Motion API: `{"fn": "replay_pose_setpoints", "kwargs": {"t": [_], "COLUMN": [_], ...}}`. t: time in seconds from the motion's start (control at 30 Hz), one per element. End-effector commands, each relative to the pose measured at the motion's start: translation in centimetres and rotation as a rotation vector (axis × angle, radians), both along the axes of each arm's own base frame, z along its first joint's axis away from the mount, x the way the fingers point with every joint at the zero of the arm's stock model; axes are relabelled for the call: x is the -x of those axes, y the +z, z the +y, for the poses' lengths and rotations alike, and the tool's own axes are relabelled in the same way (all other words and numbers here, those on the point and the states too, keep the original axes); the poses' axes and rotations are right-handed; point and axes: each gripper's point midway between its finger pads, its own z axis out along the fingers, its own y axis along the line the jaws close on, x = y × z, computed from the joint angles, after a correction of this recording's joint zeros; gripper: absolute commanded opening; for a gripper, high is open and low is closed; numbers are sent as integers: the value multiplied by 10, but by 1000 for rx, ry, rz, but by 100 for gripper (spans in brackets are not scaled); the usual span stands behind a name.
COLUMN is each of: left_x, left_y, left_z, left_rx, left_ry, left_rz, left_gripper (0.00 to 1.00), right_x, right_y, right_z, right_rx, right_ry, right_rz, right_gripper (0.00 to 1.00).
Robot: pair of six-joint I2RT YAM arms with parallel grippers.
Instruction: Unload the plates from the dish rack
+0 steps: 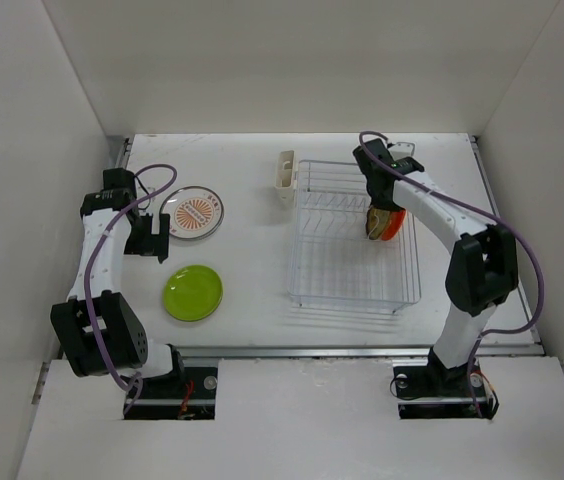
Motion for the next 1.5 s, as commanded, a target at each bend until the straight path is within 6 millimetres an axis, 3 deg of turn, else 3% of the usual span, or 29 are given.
{"fn": "replay_pose_setpoints", "kwargs": {"t": [0.0,0.1,0.13,0.17,0.4,0.53,0.6,0.67,0.7,0.73,0.77,0.83,0.87,0.9,0.97,1.0,1.07,1.1,1.13,1.2,1.23,1.27,1.3,1.37,1.47], "left_x": [6,6,6,6,6,8,7,5,0,-2,-2,-5,-6,-5,-8,-7,-4,-7,-6,-8,-8,-7,-7,-4,1], "left_y": [-1,-1,-1,-1,1,2,5,8,14,14,14,22,28,32,49,54,69,73,73,74,74,70,70,62,58], "left_z": [1,1,1,1,-1,-4,-8,-9,-9,-7,-7,0,3,5,9,9,12,13,14,16,16,16,16,15,16], "left_rx": [-3,-3,-3,-3,7,21,42,44,46,37,40,4,-10,-24,-53,-55,-82,-85,-94,-102,-102,-97,-97,-95,-106], "left_ry": [-6,-6,-6,-6,0,5,8,28,49,61,71,108,136,141,149,149,159,160,164,168,168,176,176,176,170], "left_rz": [11,11,11,11,-1,-5,-22,-50,-84,-93,-95,-116,-138,-148,-230,-248,-311,-336,-335,-331,-331,-324,-324,-301,-285], "left_gripper": [100,100,100,100,100,100,100,100,100,100,100,100,100,100,100,100,100,100,100,100,100,100,100,100,100], "right_x": [-7,-3,-3,-2,9,34,40,48,55,58,63,67,87,85,103,101,110,123,123,140,141,138,144,144,147], "right_y": [17,27,31,39,136,191,209,222,206,215,194,195,173,166,151,134,120,127,105,94,99,72,63,38,5], "right_z": [0,-2,-2,-5,-10,-16,-2,45,88,113,140,198,239,269,313,335,366,389,410,440,453,462,470,478,478], "right_rx": [-8,-8,-13,-2,48,85,40,-120,-216,-299,-347,-507,-596,-655,-731,-754,-791,-840,-843,-883,-902,-895,-896,-905,-899], "right_ry": [-8,-1,-1,-1,-26,-63,-41,96,249,327,402,551,683,746,866,880,944,994,1015,1077,1100,1084,1099,1084,1053], "right_rz": [-76,-87,-97,-108,-298,-371,-420,-462,-404,-423,-378,-402,-313,-314,-247,-217,-177,-164,-125,-70,-78,-29,-6,39,97], "right_gripper": [18,8,0,0,0,0,0,0,0,0,0,0,0,0,0,0,0,0,0,0,0,0,0,0,12]}}
